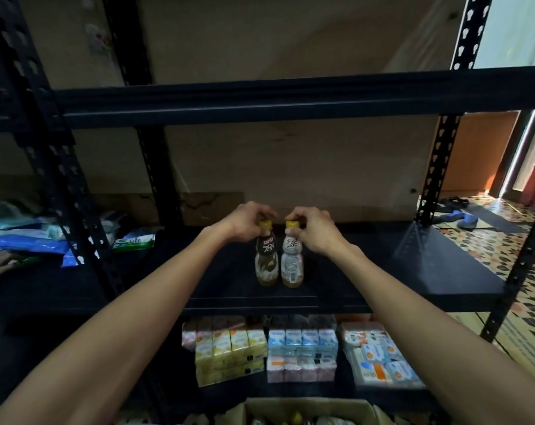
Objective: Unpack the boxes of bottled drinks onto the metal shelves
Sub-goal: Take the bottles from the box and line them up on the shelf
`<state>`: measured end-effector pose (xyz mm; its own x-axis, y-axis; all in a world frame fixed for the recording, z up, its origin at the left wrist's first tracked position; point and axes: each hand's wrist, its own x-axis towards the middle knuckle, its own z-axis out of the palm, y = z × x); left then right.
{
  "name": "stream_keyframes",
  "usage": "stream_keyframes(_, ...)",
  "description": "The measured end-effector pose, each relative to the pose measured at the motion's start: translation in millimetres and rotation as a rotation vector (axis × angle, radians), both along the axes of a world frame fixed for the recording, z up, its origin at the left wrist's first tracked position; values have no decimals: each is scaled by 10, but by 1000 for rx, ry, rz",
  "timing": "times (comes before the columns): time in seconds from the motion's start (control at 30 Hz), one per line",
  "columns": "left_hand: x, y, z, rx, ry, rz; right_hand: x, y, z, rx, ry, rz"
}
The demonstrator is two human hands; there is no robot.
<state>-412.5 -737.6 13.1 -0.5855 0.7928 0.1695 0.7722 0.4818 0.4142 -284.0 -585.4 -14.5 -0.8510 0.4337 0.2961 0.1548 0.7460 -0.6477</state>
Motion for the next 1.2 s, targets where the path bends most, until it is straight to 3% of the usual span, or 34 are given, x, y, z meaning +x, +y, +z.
stream_keyframes(0.2,72,66,-11,68,14,145,8,-9,35,-36,-5,-3)
stream_keyframes(0.37,47,34,-27,-48,-15,108,-22,-6,7,-36,-14,-12)
stream_keyframes(0.7,104,42,-163,86,-33,138,-42,-4,-7,-19,65,12)
stream_keyframes(0.9,97,45,-180,102,-30,155,-32,75,76,-136,-19,89)
stream_keyframes(1.07,91,50,-201,96,-19,193,-77,27,-15,-79,16,45)
stream_keyframes(1.2,63,48,-195,88,-17,190,-96,73,151,-59,-86,130)
